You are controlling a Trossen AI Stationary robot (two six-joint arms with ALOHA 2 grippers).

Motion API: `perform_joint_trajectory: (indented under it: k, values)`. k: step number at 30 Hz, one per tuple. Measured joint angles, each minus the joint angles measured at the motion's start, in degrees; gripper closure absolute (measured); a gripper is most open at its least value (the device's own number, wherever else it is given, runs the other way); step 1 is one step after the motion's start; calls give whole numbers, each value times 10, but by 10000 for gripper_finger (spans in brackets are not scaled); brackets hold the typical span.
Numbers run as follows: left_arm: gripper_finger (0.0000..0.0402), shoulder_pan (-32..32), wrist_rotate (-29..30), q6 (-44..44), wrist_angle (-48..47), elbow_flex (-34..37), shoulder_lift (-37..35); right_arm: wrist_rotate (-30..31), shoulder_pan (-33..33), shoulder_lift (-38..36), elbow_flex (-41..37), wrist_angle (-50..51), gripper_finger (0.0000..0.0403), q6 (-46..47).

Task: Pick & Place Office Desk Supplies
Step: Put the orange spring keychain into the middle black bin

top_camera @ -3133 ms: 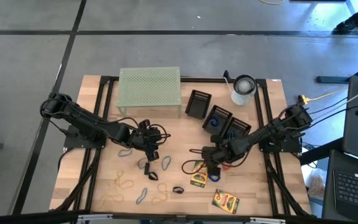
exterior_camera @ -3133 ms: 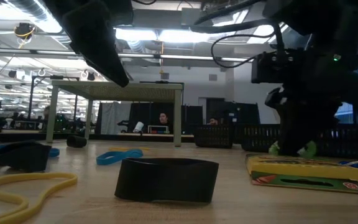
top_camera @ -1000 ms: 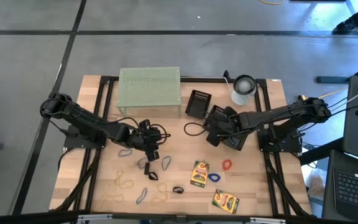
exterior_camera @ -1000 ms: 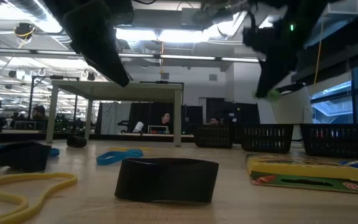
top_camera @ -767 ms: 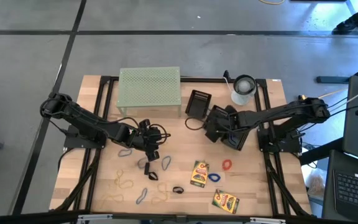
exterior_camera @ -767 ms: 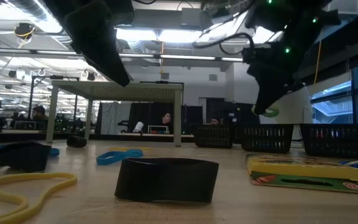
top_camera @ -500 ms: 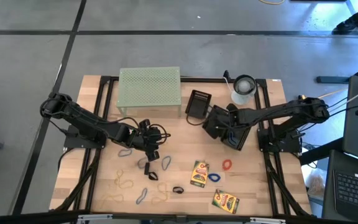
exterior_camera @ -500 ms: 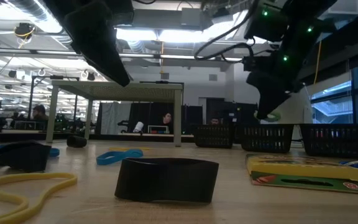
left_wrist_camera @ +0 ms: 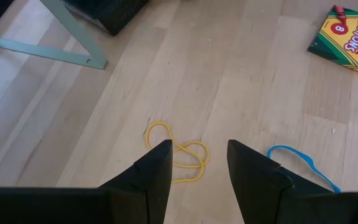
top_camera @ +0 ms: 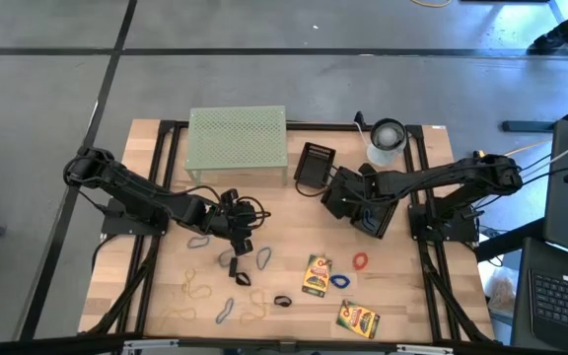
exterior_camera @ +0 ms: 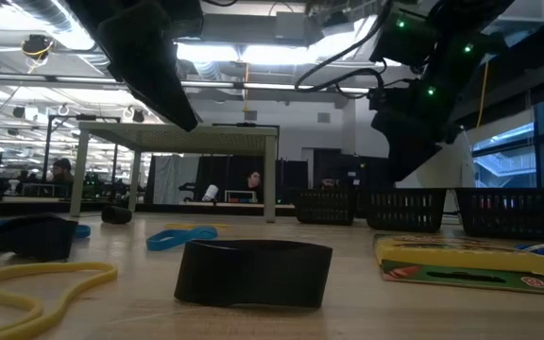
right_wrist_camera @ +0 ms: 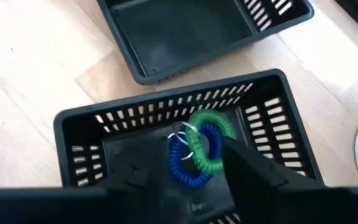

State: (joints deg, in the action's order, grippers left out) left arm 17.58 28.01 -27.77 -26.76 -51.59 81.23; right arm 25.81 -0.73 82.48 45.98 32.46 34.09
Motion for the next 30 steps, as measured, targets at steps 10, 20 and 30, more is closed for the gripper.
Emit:
perform_joint_trajectory:
  k: [10, 20, 30]
  values:
    - [254, 0, -13, 0, 0, 0, 0, -222, 34, -2, 72, 9, 217, -10]
    - [254, 0, -24, -1, 0, 0, 0, -388, 161, -2, 75, 29, 238, -16]
    - [254, 0, -23, -9, 0, 0, 0, -281, 281, 2, 75, 30, 248, -35]
